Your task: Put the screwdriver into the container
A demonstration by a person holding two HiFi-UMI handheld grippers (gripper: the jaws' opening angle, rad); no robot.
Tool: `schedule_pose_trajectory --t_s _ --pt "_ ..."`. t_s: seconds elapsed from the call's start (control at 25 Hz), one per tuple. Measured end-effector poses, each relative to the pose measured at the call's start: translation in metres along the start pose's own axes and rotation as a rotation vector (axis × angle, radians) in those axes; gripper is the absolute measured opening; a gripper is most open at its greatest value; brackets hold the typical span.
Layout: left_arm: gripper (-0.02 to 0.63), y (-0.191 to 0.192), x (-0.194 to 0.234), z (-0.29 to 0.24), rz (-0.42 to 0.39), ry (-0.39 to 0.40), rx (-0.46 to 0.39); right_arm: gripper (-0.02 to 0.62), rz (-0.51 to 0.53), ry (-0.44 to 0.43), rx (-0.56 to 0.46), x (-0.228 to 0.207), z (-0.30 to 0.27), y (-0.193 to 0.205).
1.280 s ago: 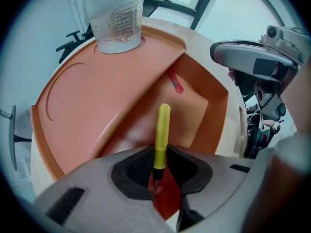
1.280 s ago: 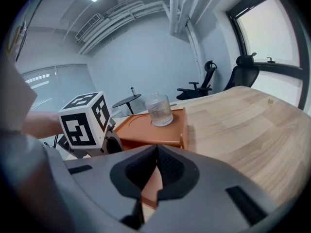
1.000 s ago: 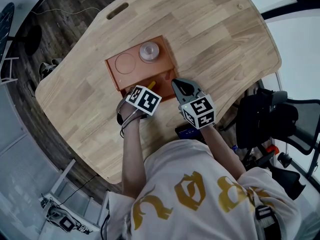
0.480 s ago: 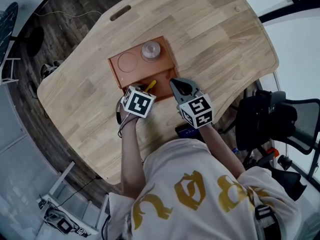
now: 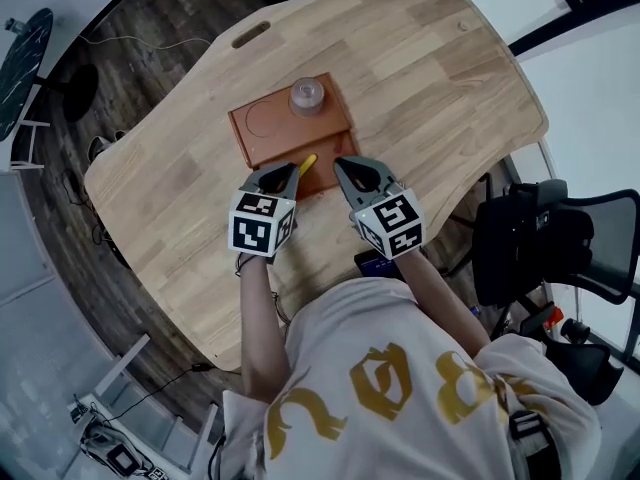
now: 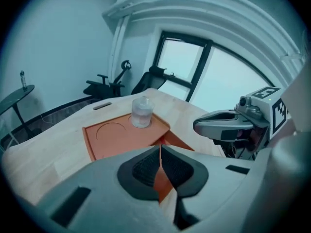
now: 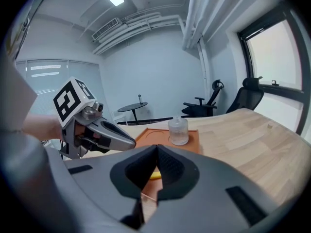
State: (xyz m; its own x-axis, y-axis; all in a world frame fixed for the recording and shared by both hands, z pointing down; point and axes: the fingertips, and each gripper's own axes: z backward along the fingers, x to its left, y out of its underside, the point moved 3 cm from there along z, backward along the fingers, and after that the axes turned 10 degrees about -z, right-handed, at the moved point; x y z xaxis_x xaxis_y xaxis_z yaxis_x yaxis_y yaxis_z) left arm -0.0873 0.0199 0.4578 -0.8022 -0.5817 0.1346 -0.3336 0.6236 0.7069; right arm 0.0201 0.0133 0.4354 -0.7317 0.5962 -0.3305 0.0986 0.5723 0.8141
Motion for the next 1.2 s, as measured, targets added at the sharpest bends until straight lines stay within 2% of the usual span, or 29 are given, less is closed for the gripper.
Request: schedule_pose_trajectory --t_s 0.2,0.28,0.36,0.48,0.64,0.72,0.84,1.0,1.2 --pt "0.012 -0.009 -0.005 0.031 0.046 -0.058 -0.190 0.011 0.022 0.003 -0.055 0.021 0.020 -0.008" --pt "0.011 -0.014 -0.009 0.041 0.046 -0.079 -0.267 0.011 0.029 0.011 -0.083 0.024 0.029 -0.012" --pt "0.011 -0.014 -0.015 0.048 0.026 -0.088 -0.309 0.012 0.024 0.021 -0.115 0.027 0.039 -0.015" --pt "0.011 -0.014 -0.020 0.062 0.000 -0.132 -0.339 0.011 0.000 0.017 -0.168 0.034 0.047 -0.023" --pt "0.011 -0.018 -0.014 0.089 -0.045 -0.274 -0.390 0.011 0.028 -0.007 -0.213 0.047 0.048 -0.036" --pt "0.011 -0.022 -0.014 0.103 -0.036 -0.316 -0.432 0.011 0.049 -0.023 -0.228 0.052 0.052 -0.043" --pt "0.011 -0.030 -0.020 0.115 -0.004 -0.347 -0.481 0.011 0.065 -0.027 -0.233 0.048 0.061 -0.050" --pt "0.011 -0.033 -0.024 0.120 -0.037 -0.404 -0.448 0.011 0.044 -0.007 -0.224 0.036 0.068 -0.052" --pt "0.011 -0.036 -0.033 0.125 -0.016 -0.437 -0.477 0.011 0.065 -0.018 -0.223 0.033 0.074 -0.056"
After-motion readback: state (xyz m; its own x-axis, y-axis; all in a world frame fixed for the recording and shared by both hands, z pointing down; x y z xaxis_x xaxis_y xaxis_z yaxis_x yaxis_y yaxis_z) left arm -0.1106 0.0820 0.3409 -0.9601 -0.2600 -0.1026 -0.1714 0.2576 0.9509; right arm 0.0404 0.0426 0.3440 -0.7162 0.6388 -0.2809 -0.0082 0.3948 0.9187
